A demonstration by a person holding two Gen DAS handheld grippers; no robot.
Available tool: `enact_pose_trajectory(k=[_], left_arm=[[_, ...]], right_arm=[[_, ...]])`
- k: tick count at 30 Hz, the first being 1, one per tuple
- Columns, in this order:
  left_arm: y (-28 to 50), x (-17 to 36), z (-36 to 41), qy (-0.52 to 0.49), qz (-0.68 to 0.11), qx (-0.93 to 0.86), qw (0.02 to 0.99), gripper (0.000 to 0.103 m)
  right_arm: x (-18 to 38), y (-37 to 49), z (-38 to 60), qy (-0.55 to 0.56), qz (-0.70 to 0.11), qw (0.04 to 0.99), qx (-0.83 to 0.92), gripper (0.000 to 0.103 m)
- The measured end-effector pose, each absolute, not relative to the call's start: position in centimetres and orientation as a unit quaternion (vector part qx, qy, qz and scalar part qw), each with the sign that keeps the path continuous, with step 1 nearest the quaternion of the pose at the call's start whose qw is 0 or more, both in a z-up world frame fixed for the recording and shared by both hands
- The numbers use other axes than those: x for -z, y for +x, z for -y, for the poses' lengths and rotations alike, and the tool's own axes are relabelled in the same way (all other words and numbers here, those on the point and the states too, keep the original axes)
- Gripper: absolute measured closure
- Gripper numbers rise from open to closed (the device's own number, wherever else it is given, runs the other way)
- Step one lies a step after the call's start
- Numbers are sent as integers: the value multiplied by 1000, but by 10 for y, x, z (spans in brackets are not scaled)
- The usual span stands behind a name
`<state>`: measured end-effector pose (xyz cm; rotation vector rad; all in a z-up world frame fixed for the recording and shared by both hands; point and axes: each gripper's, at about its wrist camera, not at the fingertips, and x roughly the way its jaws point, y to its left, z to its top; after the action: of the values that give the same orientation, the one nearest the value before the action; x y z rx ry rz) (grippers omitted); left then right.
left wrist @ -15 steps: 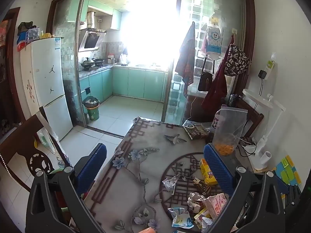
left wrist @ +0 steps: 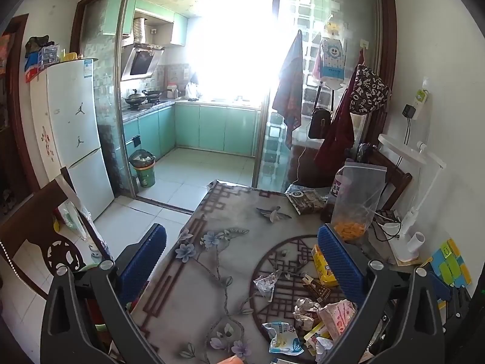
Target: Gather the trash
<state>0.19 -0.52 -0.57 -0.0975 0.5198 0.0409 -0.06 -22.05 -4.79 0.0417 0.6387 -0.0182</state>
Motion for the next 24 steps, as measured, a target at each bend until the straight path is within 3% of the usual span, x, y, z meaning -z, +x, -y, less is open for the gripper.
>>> enact_pose_trajectory(k=[24], left_arm=[[5, 11, 7, -39, -258, -32, 965, 7]], right_arm=[[58, 6, 233, 28, -321, 947, 13, 3]])
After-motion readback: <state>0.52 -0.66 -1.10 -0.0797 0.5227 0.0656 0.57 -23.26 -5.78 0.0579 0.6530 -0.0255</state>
